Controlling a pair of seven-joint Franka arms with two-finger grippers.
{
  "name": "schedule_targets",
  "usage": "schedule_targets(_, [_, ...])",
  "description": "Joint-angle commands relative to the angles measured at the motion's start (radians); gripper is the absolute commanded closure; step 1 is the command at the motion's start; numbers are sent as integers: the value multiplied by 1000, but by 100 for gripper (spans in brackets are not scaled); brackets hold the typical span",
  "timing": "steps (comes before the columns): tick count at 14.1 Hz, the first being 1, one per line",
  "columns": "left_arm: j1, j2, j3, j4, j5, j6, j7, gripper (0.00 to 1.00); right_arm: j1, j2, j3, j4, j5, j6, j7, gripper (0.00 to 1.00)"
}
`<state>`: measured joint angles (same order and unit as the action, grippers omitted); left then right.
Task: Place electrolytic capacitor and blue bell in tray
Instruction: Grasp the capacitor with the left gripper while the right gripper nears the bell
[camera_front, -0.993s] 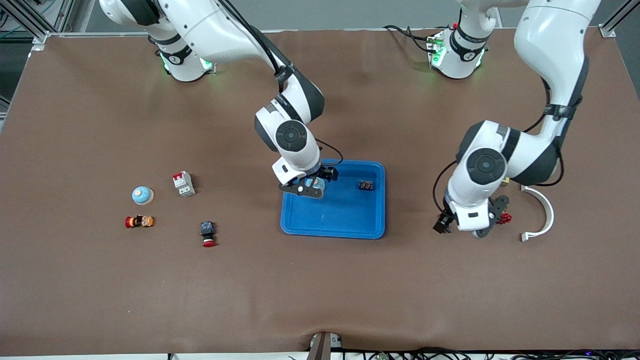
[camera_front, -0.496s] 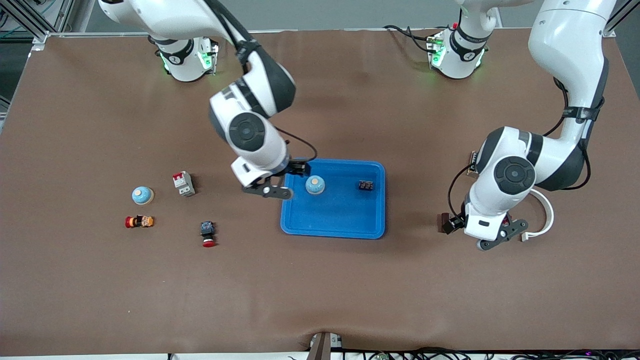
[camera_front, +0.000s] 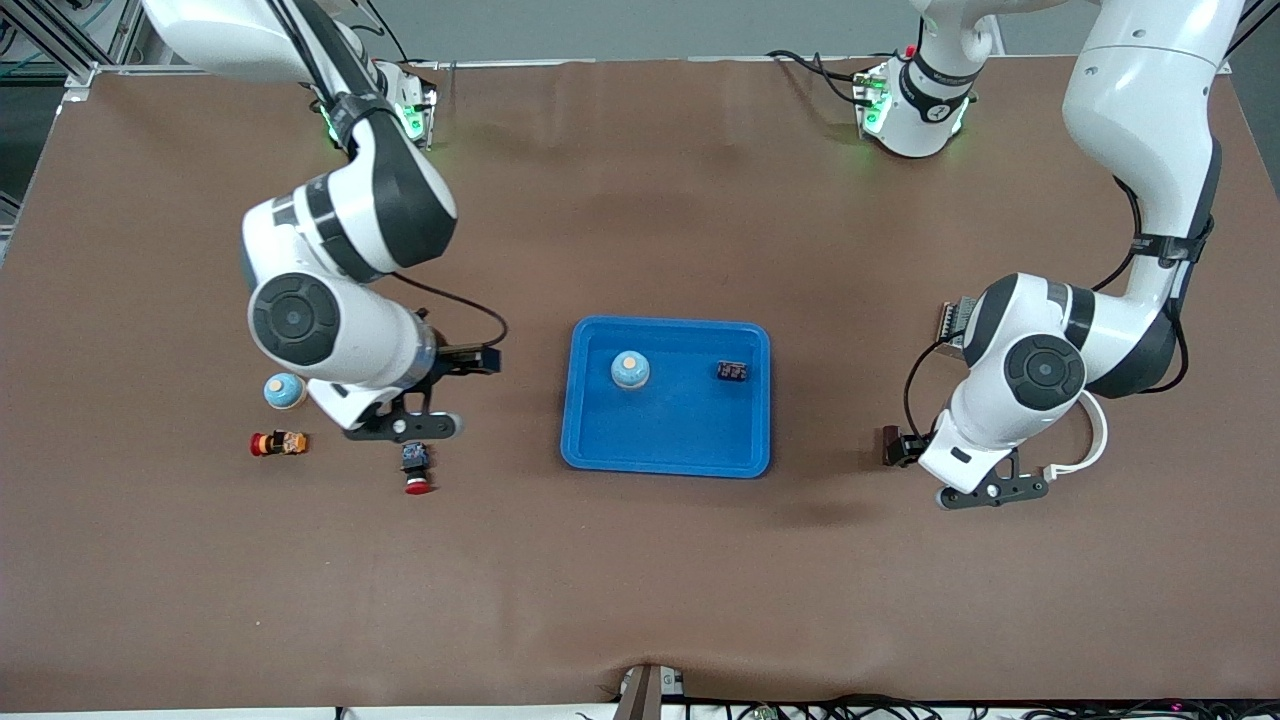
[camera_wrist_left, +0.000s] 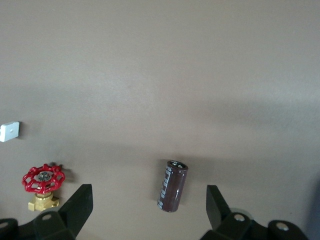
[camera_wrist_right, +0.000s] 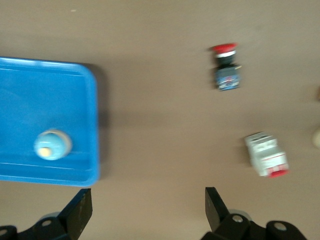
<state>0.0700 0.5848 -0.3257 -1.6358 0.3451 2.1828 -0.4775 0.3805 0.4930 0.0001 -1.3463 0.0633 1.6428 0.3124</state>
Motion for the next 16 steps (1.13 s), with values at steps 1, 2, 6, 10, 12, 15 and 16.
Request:
schedule_targets(1, [-3, 38, -9, 11, -6, 5, 40, 0, -9, -37, 17, -16, -77, -24, -50, 0])
schedule_targets(2, [-6, 53, -9, 11, -5, 6, 40, 0, -26, -45, 17, -28, -77, -26, -85, 0])
schedule_targets(6, [-7, 84, -15, -41, -1, 110, 46, 0, -109, -92, 17, -97, -79, -6, -237, 0])
schedule_targets(10, [13, 79, -13, -123, -1, 234, 46, 0, -172, -151, 15, -220, -86, 99, -358, 0])
schedule_targets(12, [17, 72, -12, -139, 2, 238, 51, 0, -201, -166, 15, -276, -100, 162, -412, 0])
schedule_targets(15, [86, 34, -19, -205, 38, 239, 106, 0, -256, -171, 17, -321, -103, 215, -502, 0])
schedule_targets(16, [89, 26, -21, -213, 38, 239, 121, 0, -281, -171, 17, -333, -103, 225, -530, 0])
